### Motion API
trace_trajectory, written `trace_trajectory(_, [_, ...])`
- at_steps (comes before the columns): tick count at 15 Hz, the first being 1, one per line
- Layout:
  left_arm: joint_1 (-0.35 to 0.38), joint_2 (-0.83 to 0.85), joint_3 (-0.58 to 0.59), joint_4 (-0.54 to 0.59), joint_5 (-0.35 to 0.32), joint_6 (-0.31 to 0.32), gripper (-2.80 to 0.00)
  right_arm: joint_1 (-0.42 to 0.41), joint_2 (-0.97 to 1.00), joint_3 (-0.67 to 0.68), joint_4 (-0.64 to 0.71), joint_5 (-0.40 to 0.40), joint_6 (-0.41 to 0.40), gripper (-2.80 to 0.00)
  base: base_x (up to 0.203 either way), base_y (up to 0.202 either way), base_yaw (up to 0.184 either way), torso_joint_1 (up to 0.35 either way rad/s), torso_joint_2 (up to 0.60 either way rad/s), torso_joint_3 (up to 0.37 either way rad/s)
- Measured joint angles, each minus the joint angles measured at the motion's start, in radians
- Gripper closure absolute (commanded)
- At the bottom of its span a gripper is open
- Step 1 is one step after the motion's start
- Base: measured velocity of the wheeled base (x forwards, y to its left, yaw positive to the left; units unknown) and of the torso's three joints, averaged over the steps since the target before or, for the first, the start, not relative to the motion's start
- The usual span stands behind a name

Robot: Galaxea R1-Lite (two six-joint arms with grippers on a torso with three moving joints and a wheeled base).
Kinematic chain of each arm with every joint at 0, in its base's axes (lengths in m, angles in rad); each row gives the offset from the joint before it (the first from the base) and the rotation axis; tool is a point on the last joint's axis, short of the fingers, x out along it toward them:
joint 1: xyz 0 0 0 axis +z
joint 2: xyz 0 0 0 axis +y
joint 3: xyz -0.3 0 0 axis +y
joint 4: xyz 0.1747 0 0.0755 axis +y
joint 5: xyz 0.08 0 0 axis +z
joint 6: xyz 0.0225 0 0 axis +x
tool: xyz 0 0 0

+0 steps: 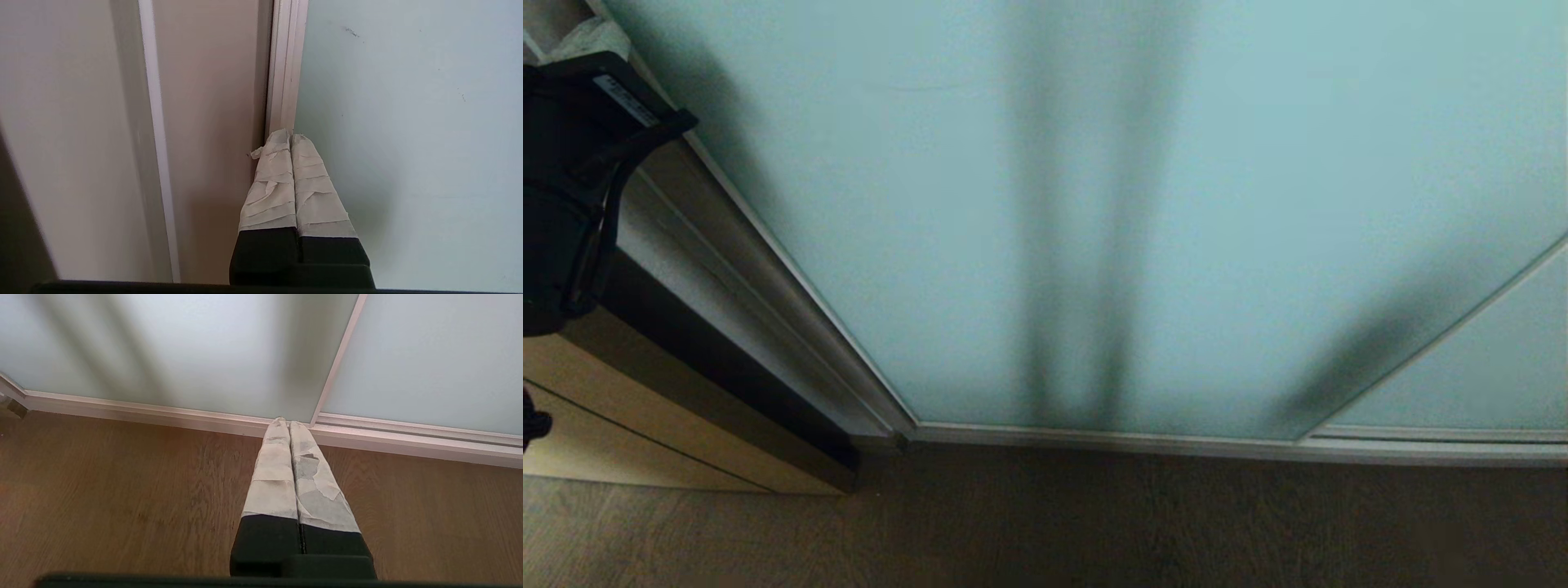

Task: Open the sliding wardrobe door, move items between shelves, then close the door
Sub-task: Open the door

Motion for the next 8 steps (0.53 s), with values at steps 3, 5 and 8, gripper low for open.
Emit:
trace_trajectory(3, [-0.016, 0.005, -0.011, 0.004, 0.041, 0.01, 0.0, 0.0, 0.0, 0.0, 0.0, 0.0, 0.0, 0.0, 0.0, 0.0, 0.0, 0.0, 0.0, 0.0])
trace_trajectory(5, [-0.052, -0.024, 0.01, 0.016, 0.057, 0.027, 0.0, 0.0, 0.0, 0.0, 0.0, 0.0, 0.0, 0.0, 0.0, 0.0, 0.0, 0.0, 0.0, 0.0])
trace_trajectory(8, [-0.098, -0.08, 0.049, 0.015, 0.058, 0.067, 0.0, 0.0, 0.0, 0.0, 0.0, 0.0, 0.0, 0.0, 0.0, 0.0, 0.0, 0.0, 0.0, 0.0])
